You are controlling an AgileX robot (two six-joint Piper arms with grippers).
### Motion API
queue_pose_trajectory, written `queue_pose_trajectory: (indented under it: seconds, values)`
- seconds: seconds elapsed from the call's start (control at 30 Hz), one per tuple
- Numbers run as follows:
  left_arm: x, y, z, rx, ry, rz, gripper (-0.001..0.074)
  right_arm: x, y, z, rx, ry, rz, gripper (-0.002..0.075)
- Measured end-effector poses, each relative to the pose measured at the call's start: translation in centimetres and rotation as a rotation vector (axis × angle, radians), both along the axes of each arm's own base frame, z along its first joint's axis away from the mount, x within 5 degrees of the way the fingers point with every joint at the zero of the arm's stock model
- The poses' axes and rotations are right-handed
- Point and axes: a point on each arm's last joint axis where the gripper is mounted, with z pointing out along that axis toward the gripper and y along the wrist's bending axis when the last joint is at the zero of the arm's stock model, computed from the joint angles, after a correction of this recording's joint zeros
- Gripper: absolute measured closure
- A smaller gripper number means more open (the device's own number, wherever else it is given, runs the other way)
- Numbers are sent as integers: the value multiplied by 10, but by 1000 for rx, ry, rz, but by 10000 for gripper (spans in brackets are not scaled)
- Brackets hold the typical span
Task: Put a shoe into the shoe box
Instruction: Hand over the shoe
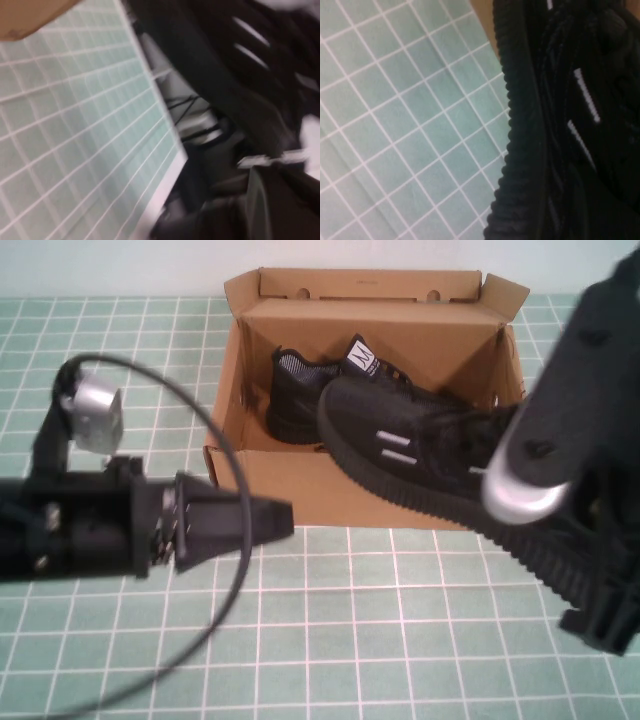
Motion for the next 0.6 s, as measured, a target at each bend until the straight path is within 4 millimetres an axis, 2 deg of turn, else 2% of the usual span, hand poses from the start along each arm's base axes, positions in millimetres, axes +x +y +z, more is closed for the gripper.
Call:
queue_pose_trajectory:
  seconds: [0.13, 0.23, 0.43, 0.6]
  values:
    - [22, -4, -17, -53, 110, 36, 738, -4, -7, 5, 26, -9, -4, 726]
    - [29, -5, -26, -61, 158, 47, 739, -6, -9, 6, 36, -1, -3, 726]
    - [33, -6, -28, -90, 252, 75, 717, -6, -9, 6, 42, 2, -7, 726]
    - [33, -6, -29, -73, 241, 71, 713, -6, -9, 6, 52, 8, -21, 726]
